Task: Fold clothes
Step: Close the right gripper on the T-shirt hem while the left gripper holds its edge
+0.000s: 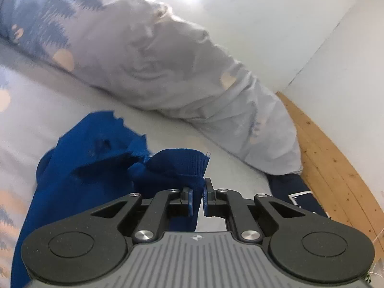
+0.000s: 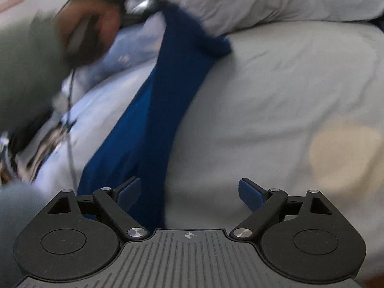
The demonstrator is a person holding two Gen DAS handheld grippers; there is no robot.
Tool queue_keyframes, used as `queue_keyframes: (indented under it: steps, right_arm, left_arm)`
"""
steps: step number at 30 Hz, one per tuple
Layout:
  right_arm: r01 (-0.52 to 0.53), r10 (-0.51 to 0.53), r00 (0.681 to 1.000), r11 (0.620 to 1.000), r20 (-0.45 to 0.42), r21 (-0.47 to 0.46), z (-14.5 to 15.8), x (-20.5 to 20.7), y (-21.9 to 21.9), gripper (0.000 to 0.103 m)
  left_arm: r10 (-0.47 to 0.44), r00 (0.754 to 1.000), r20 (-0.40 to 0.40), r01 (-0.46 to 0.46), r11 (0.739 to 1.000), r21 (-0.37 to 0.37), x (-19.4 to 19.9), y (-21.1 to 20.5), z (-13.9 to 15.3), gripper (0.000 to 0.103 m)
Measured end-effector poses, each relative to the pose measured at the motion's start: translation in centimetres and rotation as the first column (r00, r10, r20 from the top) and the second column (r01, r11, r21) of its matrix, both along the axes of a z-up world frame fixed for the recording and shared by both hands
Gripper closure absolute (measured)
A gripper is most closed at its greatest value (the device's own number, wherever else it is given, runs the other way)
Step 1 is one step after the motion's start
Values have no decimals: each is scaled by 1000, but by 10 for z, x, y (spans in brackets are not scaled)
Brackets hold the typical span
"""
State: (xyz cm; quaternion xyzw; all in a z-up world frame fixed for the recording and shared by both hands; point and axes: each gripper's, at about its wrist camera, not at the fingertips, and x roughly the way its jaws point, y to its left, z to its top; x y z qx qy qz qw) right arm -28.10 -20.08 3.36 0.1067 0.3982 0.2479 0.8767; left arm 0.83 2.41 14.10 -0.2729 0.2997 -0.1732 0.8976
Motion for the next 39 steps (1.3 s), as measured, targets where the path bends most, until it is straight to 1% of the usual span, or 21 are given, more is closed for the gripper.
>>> queue_keyframes:
  steps: [1, 2, 3, 4, 8, 10, 14, 18, 19, 21, 23, 25, 26, 28, 32, 35, 39]
  right_arm:
    - [-23, 23, 1000, 999, -6, -31, -2, -11, 2, 27]
    - [-49, 48, 999, 997, -12, -63, -4, -19, 5, 31]
    - [-71, 70, 997, 993, -11, -97, -5, -26, 7, 38]
    - [-81, 81, 997, 989, -7, -126, -6, -32, 9, 40]
    - [-123, 120, 992, 978, -29, -169, -11, -47, 13, 44]
    - [-132, 130, 991, 974, -24, -185, -10, -48, 15, 44]
    - [-151, 150, 988, 971, -20, -185, -8, -45, 20, 43]
    - [-176, 180, 984, 967, 3, -185, -6, -46, 20, 42]
    - [-182, 187, 982, 966, 12, -184, -6, -40, 23, 42]
    - [-197, 206, 978, 965, 38, -171, -2, -40, 27, 43]
    - [-212, 222, 974, 960, 35, -184, 0, -40, 36, 47]
    - [-232, 239, 971, 950, 11, -212, -2, -45, 44, 67]
    - [-244, 248, 969, 943, -13, -226, -5, -46, 49, 72]
    - [-255, 253, 967, 935, -41, -246, -10, -49, 55, 73]
    - [-242, 229, 970, 940, -83, -242, -18, -43, 56, 72]
    - [-226, 200, 970, 953, -140, -203, -28, -32, 55, 72]
    - [-244, 216, 964, 950, -156, -193, -32, -29, 60, 72]
  left_arm:
    - [-4, 1000, 3, 4, 1000, 1, 0, 1, 5, 91]
    - [-7, 1000, 6, 7, 1000, 1, 0, 2, 8, 91]
    - [-5, 1000, 7, 5, 1000, 5, -2, 5, 11, 91]
    - [-1, 1000, 6, 1, 1000, 11, -3, 8, 13, 91]
    - [54, 998, -11, -54, 999, 7, -11, 41, 8, 91]
    - [97, 995, -23, -97, 995, -22, -17, 64, 3, 91]
    - [194, 979, -65, -199, 978, -71, -26, 118, -15, 91]
    - [250, 962, -108, -259, 962, -84, -27, 148, -32, 91]
    - [250, 962, -110, -260, 962, -84, -26, 150, -34, 91]
    - [245, 963, -112, -255, 963, -84, -22, 150, -37, 91]
    - [236, 965, -113, -246, 966, -85, -18, 149, -38, 91]
    - [224, 968, -114, -234, 968, -86, -16, 149, -38, 91]
    - [219, 969, -114, -229, 970, -86, -15, 150, -37, 91]
    - [211, 971, -112, -221, 971, -88, -13, 150, -37, 91]
    - [204, 973, -112, -214, 973, -86, -14, 152, -38, 91]
    - [204, 972, -114, -214, 973, -87, -15, 152, -38, 91]
    - [204, 972, -121, -215, 973, -83, -18, 152, -38, 91]
